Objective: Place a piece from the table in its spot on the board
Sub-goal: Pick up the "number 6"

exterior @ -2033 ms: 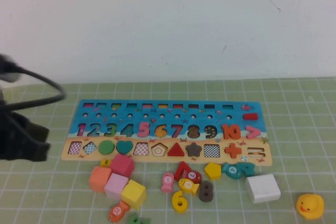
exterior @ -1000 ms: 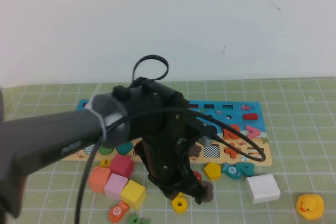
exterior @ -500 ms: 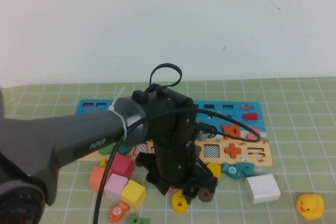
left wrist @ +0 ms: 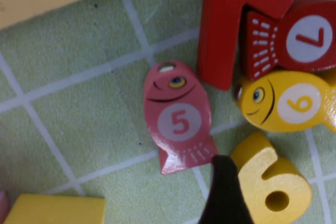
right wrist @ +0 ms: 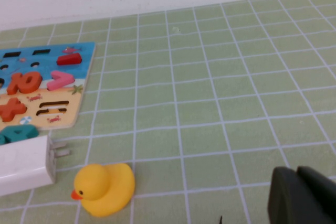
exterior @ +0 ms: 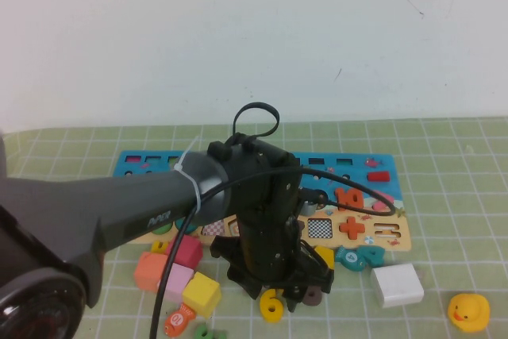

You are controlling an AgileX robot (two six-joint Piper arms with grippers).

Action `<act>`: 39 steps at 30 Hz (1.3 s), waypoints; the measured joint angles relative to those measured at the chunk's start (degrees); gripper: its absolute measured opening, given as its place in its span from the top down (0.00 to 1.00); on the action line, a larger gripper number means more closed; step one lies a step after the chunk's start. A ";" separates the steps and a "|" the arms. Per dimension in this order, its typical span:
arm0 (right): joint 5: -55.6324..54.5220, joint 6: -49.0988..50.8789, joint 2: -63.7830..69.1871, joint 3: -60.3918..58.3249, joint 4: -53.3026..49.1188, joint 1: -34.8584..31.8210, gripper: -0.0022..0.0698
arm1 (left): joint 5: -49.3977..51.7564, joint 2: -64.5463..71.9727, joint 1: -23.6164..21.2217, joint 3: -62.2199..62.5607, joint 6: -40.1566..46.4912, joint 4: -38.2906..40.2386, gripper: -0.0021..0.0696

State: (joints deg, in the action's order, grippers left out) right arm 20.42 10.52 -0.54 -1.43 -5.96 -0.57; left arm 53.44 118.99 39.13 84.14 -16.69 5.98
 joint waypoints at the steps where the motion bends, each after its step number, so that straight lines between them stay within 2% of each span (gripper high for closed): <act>1: 0.00 0.00 0.00 0.00 0.00 0.00 0.97 | 0.13 0.00 0.00 0.00 0.10 0.00 0.38; 12: 0.00 0.00 0.00 0.00 0.00 0.00 0.97 | 3.65 1.37 0.00 -0.01 1.80 -0.26 0.39; 27: 0.00 0.00 0.00 0.00 0.00 0.00 0.97 | 0.75 1.37 0.00 -0.01 2.13 -1.25 0.55; 35: 0.00 0.00 0.00 0.00 0.00 0.00 0.97 | 2.30 0.89 0.00 -0.01 3.71 -1.25 0.55; 39: 0.00 0.00 0.00 0.00 0.00 0.00 0.97 | 3.57 -2.27 0.00 -0.01 7.19 -1.33 0.55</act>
State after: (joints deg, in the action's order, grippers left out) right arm 20.42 10.52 -0.54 -1.43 -5.96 -0.57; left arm 57.01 116.72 39.13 84.13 -9.50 4.65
